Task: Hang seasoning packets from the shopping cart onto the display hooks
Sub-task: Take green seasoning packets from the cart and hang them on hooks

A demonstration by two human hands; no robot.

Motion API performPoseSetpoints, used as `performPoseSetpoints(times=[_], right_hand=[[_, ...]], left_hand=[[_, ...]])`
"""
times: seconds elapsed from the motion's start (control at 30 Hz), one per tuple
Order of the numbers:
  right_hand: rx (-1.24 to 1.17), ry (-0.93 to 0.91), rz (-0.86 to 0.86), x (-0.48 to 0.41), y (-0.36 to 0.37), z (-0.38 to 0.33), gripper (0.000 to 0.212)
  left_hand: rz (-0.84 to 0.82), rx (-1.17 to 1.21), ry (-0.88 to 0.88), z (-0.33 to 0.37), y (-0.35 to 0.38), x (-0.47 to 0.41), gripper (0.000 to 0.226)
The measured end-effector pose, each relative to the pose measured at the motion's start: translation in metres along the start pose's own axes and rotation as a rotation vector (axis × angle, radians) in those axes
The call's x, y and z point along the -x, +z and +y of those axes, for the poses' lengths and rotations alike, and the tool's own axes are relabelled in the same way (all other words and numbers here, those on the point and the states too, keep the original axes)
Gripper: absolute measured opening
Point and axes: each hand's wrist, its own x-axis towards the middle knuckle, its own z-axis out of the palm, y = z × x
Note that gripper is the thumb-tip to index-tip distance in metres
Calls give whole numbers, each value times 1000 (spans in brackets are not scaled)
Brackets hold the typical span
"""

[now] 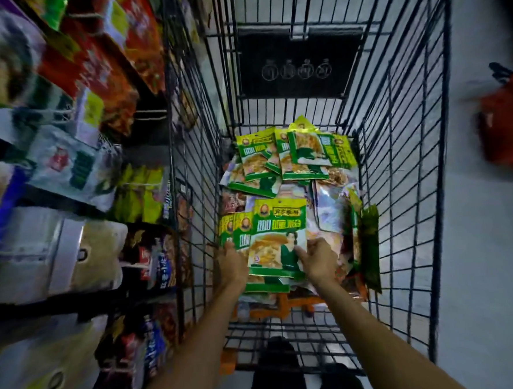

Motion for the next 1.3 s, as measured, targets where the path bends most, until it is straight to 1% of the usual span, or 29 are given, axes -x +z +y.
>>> performPoseSetpoints(times=[0.07, 0.17, 0.23, 0.33, 0.47, 0.57, 0.67, 0.83, 0.93, 0.97, 1.03, 1.07, 1.13, 1.2, 1.23, 1.3], right_hand=[[-38, 34, 51, -1, 5, 0, 29], [-137, 64, 60, 1, 0, 5, 15], [-129, 72, 73, 2, -11, 12, 15], [-70, 93, 90, 1, -27, 24, 24], [-52, 118, 49, 0, -32, 30, 38], [-82, 153, 10, -2, -29, 26, 38], [-194, 188, -9, -3, -29, 24, 33], [-373, 163, -13, 4, -35, 22, 28], [-509, 167, -44, 6, -39, 17, 22], [-534, 173, -50, 6, -40, 16, 24], [-541, 170, -56, 5, -42, 15, 36], [-537, 160, -60, 4, -42, 15, 39], [-482, 118, -62, 4, -44, 15, 34], [-405, 74, -48, 4, -47, 15, 29], [-385, 64, -40, 5, -50, 14, 27], [-373, 41, -36, 8, -57, 9, 25]], left_hand=[[4, 20, -16, 0, 4, -2, 33], [23, 92, -24, -1, 9, -4, 33], [38, 135, -46, -1, 9, -3, 30], [58, 252, -91, 2, 3, -3, 33], [108, 391, -120, 2, 4, -4, 35], [127, 430, -93, 5, 3, -5, 34], [152, 406, -31, 8, 0, -5, 28], [237, 291, 123, 22, -5, 1, 15], [297, 160, 157, 28, -6, 7, 17], [303, 147, 158, 29, -6, 7, 20], [257, 180, 145, 33, -5, 6, 25], [219, 221, 125, 34, -6, 4, 29], [139, 286, 85, 36, -7, 0, 43], [81, 292, 57, 36, -8, -4, 57], [69, 305, 52, 35, -9, -4, 59], [58, 381, 46, 36, -12, -2, 55]])
